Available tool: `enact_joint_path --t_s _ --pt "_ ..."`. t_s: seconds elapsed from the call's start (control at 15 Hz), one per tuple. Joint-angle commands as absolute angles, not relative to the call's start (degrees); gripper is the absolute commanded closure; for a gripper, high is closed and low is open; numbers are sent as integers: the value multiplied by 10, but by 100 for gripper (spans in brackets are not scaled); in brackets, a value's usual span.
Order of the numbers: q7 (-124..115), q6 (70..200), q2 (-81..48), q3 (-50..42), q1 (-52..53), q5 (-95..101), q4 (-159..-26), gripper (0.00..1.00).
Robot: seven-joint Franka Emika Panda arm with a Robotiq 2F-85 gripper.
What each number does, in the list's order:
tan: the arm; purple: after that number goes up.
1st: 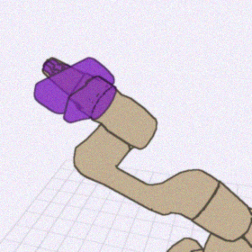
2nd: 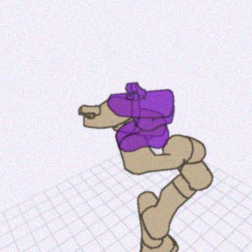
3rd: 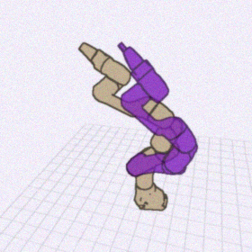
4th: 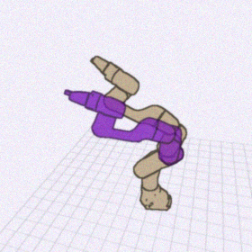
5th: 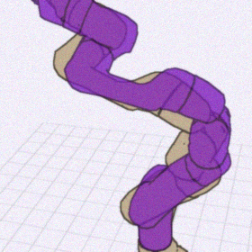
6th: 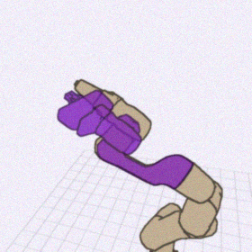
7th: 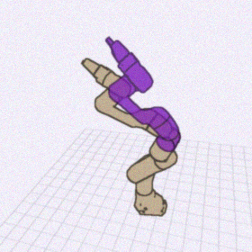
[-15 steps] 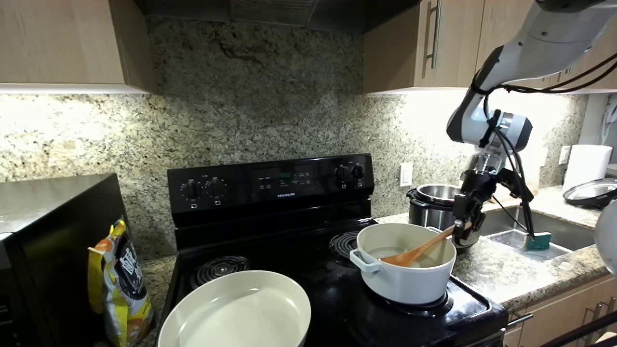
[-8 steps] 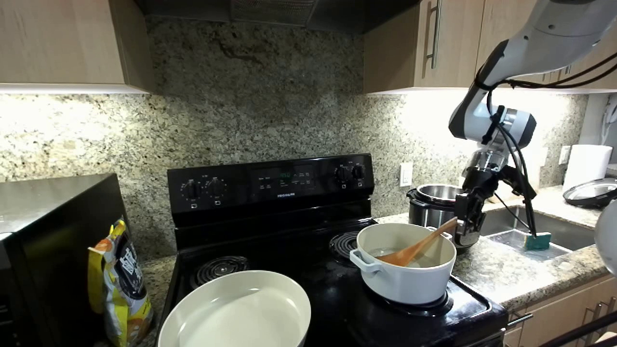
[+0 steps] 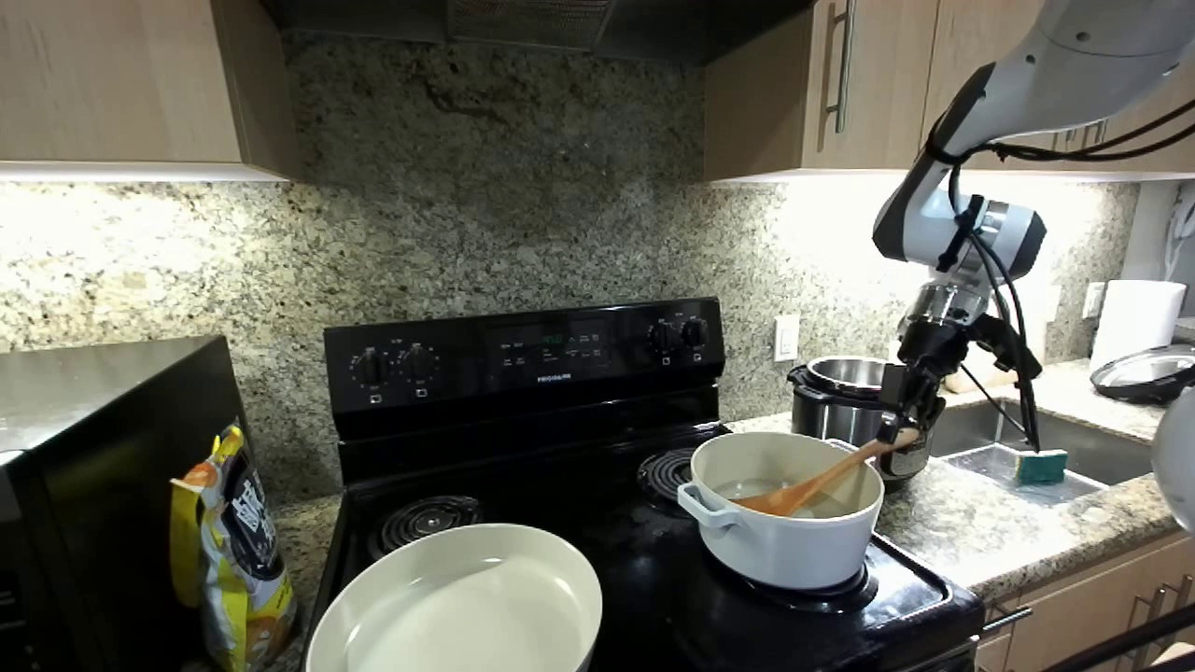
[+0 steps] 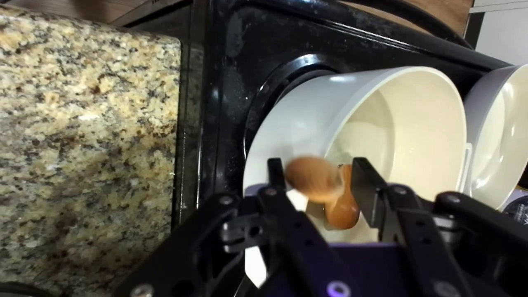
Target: Pick up the cooking stick and stir in the pot
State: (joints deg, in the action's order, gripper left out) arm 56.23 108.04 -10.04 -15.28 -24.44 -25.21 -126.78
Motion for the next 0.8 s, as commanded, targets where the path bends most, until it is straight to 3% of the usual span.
enact_joint_path --t_s 0.0,0.27,0.53,0.67,0.73 --pt "558 1091 -80 -161 -238 -249 -1283 23" --pt "559 1089 -83 -164 -238 -241 -1281 1" --pt "555 1084 -85 -165 -235 -220 -1278 0" --pt "554 1079 -89 -163 -232 -205 -1274 17" --pt "553 1077 -90 -162 -230 -199 -1273 32"
